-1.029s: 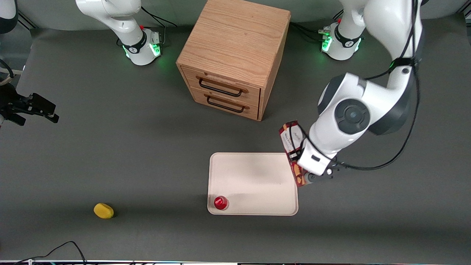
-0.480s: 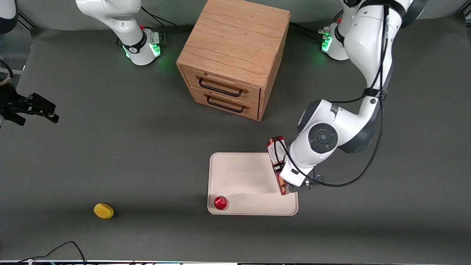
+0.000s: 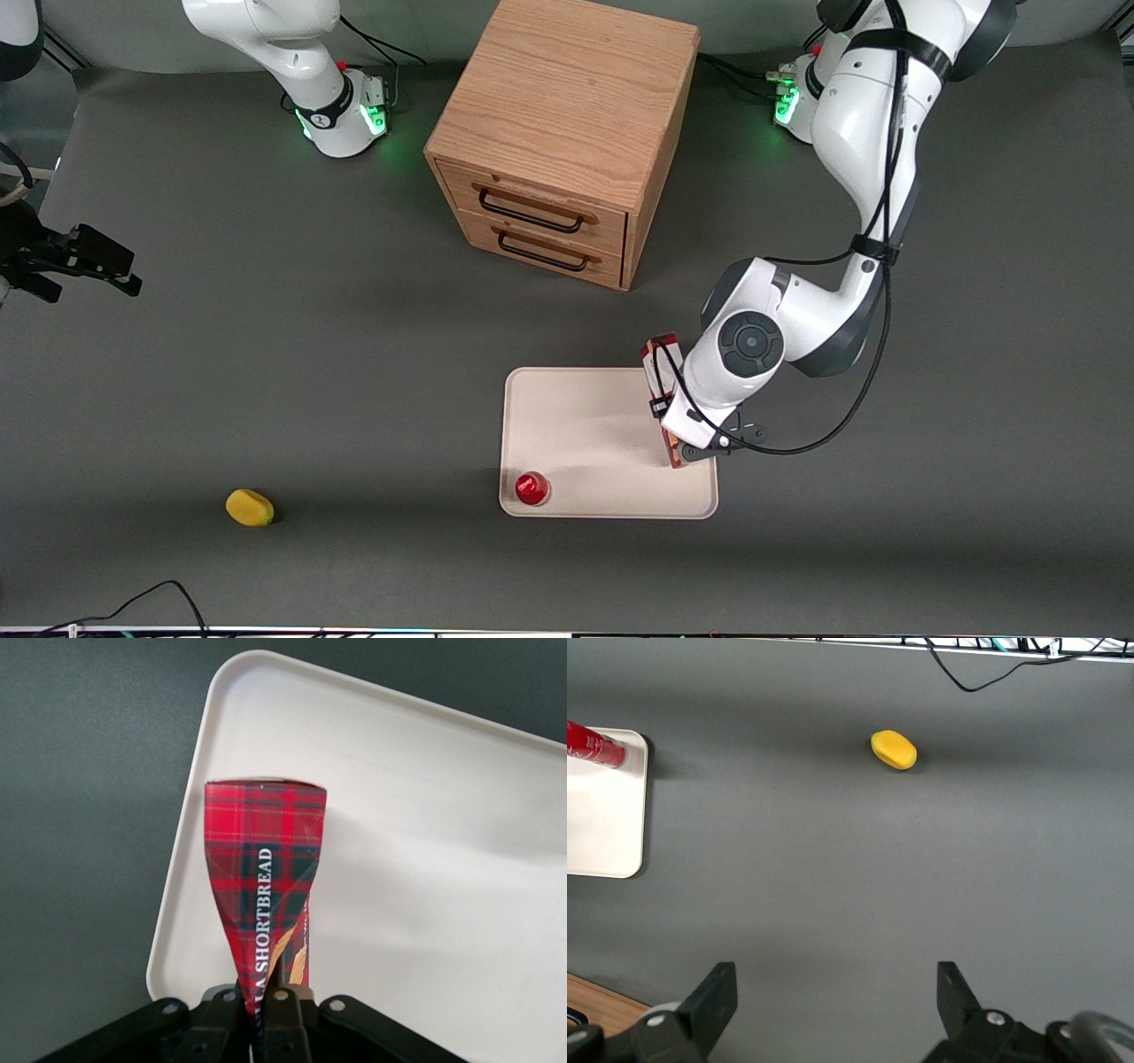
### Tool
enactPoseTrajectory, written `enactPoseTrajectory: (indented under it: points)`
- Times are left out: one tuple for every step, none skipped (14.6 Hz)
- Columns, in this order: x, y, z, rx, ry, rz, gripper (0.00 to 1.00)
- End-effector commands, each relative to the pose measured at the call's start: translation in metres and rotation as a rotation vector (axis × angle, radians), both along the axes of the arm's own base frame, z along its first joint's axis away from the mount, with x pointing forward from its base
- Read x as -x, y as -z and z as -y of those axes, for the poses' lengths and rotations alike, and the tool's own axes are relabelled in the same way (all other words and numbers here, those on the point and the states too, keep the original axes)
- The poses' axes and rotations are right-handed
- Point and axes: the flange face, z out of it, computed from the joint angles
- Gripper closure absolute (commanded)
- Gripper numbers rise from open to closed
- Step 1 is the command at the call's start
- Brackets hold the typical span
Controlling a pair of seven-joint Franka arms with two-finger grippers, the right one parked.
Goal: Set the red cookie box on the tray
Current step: 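Lower the cookie box upright onto the tray and open the left gripper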
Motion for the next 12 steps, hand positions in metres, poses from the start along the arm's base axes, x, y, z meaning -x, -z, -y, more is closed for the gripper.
enactPoseTrajectory:
  points:
    - [-0.002,0.007,-0.002,-0.014,-0.001,0.030,1.00]
    - [-0.004,0.010,-0.005,-0.018,0.000,0.036,1.00]
    - [-0.006,0.010,-0.007,-0.017,0.000,0.046,1.00]
    - [-0.006,0.014,-0.008,-0.016,-0.002,0.044,1.00]
    - [-0.007,0.017,-0.009,-0.016,-0.003,0.047,1.00]
    - [-0.009,0.019,-0.009,-0.011,-0.006,0.052,1.00]
    - [-0.011,0.020,-0.013,-0.010,-0.012,0.053,1.00]
    - [-0.013,0.019,-0.016,-0.010,-0.017,0.054,1.00]
    - [-0.014,0.019,-0.017,-0.008,-0.018,0.057,1.00]
    - [-0.015,0.020,-0.017,-0.005,-0.018,0.062,1.00]
    - [-0.016,0.022,-0.016,-0.001,-0.018,0.069,1.00]
    - [-0.017,0.023,-0.018,-0.004,-0.017,0.072,1.00]
